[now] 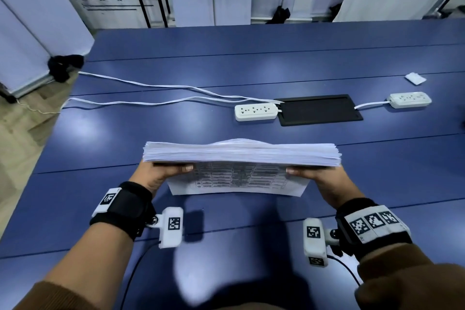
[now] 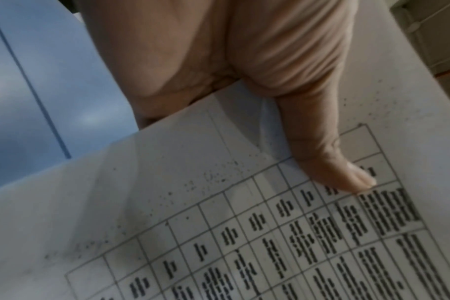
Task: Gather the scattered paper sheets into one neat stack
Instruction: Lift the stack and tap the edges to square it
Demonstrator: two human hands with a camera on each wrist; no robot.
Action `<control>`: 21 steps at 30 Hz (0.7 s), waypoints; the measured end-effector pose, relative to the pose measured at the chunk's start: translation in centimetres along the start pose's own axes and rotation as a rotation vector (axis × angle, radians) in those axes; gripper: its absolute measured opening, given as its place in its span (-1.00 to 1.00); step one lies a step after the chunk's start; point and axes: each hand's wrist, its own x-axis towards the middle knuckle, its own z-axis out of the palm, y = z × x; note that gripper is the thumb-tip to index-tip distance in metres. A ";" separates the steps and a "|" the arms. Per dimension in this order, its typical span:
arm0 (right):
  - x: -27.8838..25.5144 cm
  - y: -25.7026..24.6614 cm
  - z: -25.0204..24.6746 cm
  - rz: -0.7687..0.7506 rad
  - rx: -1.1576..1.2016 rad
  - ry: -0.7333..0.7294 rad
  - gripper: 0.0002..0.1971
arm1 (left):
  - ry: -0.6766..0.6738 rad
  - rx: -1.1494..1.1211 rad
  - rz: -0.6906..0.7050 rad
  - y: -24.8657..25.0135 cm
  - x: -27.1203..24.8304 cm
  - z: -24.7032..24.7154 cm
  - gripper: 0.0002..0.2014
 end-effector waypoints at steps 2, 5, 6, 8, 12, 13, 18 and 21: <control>0.1 -0.9 0.1 -0.040 0.010 0.003 -0.60 | -0.004 -0.016 0.039 0.9 0.1 0.1 -0.37; 0.3 -2.1 0.0 -0.095 -0.021 -0.027 -0.64 | -0.009 -0.027 0.076 1.6 0.2 -0.3 -0.39; 0.3 -2.2 -0.2 -0.093 -0.040 -0.038 -0.61 | -0.013 -0.014 0.078 1.6 0.3 -0.6 -0.37; 0.4 -1.4 -1.0 -0.043 -0.083 -0.034 -0.48 | -0.020 0.010 0.060 1.1 0.3 -1.0 -0.29; 0.2 0.7 -1.4 0.080 -0.092 0.010 -0.46 | -0.009 0.029 -0.022 -0.7 0.1 -0.2 -0.22; 0.2 1.0 -1.2 0.080 -0.089 0.025 -0.48 | -0.003 0.032 -0.020 -1.0 0.1 0.1 -0.28; 0.4 0.6 0.2 -0.002 -0.033 0.113 -0.62 | 0.171 -0.025 0.042 -0.7 0.9 1.8 -0.46; 0.4 -0.5 2.3 -0.083 0.029 0.229 -0.78 | 0.289 -0.036 0.133 1.0 0.7 3.7 -0.72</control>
